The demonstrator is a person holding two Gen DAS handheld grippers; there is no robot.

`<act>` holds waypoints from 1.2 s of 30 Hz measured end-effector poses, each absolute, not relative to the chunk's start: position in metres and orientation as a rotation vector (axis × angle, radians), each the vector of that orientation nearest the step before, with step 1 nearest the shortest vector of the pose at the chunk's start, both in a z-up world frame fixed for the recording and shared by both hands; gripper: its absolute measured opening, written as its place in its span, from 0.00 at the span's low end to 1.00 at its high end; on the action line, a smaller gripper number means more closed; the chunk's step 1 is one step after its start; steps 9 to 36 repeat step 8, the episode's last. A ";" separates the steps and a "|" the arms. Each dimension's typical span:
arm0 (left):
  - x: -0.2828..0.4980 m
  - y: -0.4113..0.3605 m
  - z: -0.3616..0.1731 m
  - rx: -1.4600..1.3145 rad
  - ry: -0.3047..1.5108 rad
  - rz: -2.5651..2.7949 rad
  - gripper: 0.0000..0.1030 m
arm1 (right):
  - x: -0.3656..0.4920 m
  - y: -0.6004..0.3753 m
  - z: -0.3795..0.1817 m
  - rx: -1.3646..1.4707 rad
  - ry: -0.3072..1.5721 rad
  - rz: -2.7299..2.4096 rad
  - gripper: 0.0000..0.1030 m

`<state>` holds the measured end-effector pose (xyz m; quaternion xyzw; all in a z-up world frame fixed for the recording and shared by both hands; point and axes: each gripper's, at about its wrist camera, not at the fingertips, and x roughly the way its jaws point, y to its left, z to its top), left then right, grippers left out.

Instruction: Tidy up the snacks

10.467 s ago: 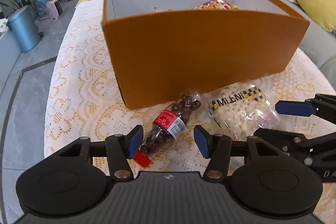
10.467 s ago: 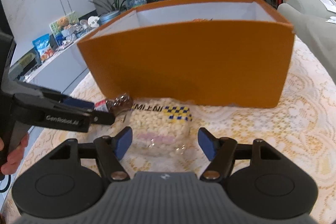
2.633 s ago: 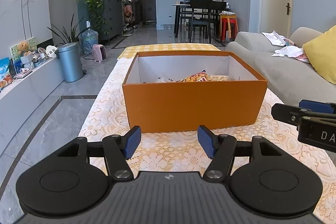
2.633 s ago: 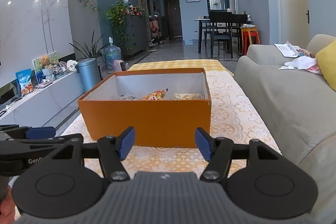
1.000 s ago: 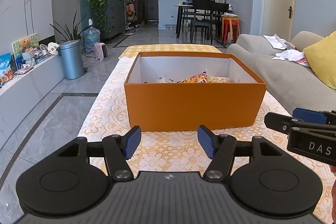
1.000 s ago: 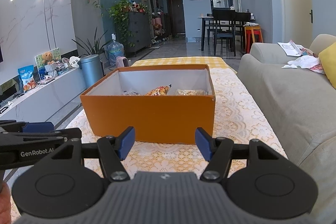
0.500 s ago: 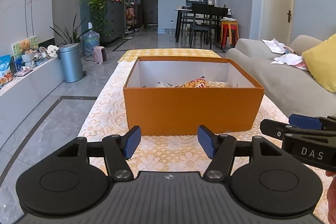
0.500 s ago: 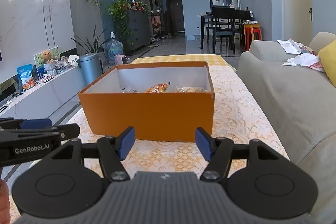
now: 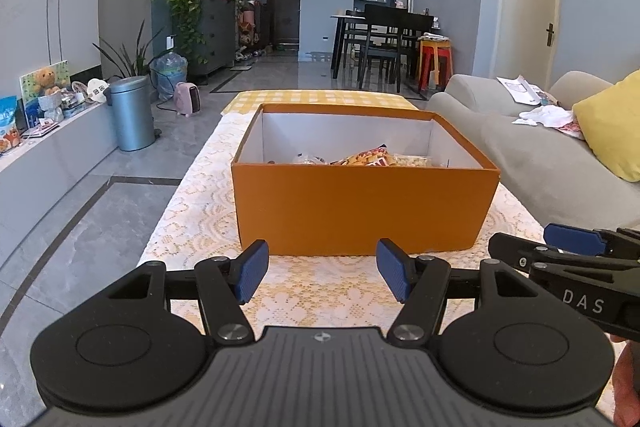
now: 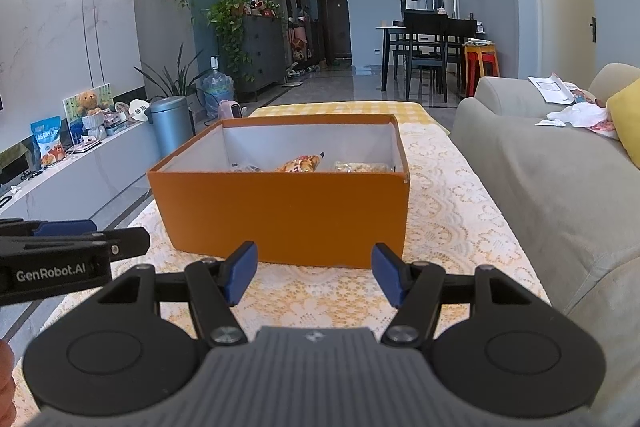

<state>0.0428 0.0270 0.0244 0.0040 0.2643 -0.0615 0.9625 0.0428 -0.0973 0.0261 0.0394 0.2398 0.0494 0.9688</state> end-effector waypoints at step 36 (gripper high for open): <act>0.042 0.024 0.024 0.023 0.532 -0.114 0.71 | 0.044 -0.098 0.025 0.075 0.487 0.100 0.61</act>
